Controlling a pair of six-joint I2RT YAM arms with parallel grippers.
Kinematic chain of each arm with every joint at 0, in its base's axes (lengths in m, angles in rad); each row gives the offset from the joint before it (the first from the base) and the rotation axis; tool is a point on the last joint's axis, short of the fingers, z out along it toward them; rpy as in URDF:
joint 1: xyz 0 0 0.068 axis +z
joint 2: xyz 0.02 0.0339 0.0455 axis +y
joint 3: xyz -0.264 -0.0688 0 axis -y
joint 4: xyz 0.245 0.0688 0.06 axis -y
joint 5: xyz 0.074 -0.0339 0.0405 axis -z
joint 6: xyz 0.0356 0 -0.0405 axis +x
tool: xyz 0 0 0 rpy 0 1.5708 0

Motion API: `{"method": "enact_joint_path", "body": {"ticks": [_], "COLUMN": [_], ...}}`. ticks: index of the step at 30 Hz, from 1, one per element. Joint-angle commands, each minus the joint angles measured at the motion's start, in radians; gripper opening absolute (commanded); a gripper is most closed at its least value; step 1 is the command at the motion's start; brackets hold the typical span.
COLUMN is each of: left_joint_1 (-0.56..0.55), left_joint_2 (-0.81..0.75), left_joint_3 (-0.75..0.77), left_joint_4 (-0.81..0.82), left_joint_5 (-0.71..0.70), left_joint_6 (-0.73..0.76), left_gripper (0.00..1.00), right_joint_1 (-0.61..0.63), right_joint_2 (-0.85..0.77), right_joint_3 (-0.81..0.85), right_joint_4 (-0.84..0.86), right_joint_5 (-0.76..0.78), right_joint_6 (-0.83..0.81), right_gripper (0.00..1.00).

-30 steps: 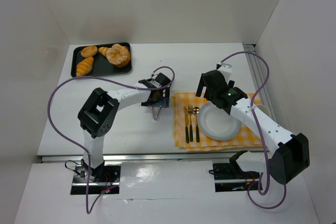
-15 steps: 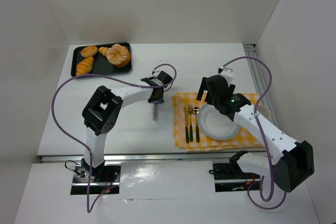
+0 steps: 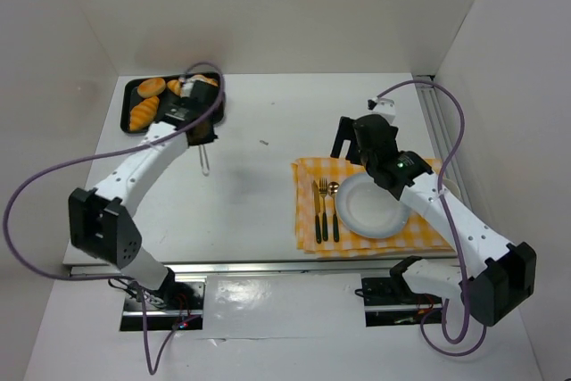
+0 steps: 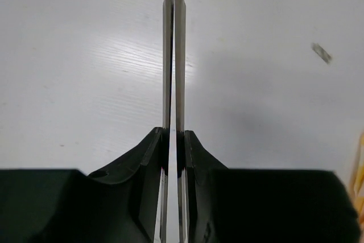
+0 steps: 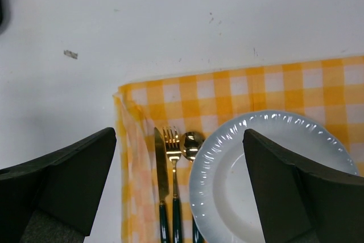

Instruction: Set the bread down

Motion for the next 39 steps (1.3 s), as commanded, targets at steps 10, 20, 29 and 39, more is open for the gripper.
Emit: {"method": "enact_joint_path", "body": {"ticks": [10, 20, 29, 39], "left_joint_1": [0.426, 0.499, 0.532, 0.552], "left_joint_2": [0.093, 0.240, 0.324, 0.345], "left_joint_3": [0.314, 0.397, 0.437, 0.426], "left_joint_4": [-0.095, -0.087, -0.078, -0.067], "left_joint_5": [0.176, 0.207, 0.104, 0.143], "left_joint_6": [0.142, 0.133, 0.142, 0.161], "left_gripper": [0.50, 0.47, 0.41, 0.58], "right_joint_1": [-0.013, -0.013, -0.013, -0.013], "right_joint_2": [0.045, 0.065, 0.099, 0.128], "right_joint_3": [0.046, 0.039, 0.048, 0.057], "right_joint_4": [0.122, 0.119, 0.119, 0.119], "right_joint_5": [-0.091, -0.131, -0.136, -0.154], "right_joint_6": [-0.002, 0.007, 0.007, 0.007], "right_gripper": [1.00, 1.00, 1.00, 1.00]}}
